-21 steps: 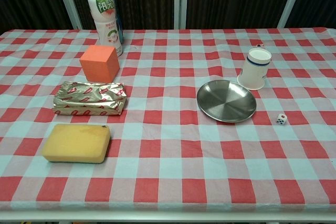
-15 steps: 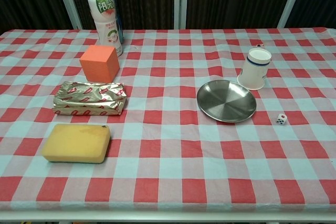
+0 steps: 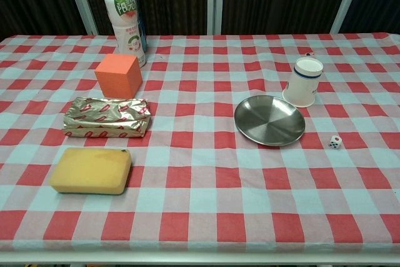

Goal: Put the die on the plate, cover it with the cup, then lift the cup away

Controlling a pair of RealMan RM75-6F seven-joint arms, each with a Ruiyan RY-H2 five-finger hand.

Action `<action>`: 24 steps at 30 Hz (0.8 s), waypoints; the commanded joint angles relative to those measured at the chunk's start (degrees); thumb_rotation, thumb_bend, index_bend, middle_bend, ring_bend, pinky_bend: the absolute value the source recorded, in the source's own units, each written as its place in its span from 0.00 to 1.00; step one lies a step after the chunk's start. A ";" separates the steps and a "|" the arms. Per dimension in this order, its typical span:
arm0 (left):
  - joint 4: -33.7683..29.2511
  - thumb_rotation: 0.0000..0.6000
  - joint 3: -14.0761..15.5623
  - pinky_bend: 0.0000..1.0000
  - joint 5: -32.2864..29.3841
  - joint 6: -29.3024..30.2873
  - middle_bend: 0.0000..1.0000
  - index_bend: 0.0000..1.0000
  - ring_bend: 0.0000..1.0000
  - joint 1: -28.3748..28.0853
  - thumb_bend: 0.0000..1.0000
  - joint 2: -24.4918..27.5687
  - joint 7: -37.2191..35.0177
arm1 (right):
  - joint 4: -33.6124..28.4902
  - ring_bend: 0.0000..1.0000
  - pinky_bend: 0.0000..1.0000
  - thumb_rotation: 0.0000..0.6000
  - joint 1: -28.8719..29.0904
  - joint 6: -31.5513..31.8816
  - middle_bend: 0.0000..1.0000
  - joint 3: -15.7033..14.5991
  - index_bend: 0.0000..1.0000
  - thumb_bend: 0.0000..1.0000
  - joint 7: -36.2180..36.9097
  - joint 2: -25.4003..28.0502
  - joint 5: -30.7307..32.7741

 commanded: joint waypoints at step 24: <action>0.96 1.00 0.37 0.03 -0.47 -0.86 0.17 0.18 0.07 0.32 0.00 0.01 -2.46 | 20.93 0.22 0.27 1.00 13.63 -14.47 0.36 -1.22 0.42 0.26 -16.16 -20.91 0.39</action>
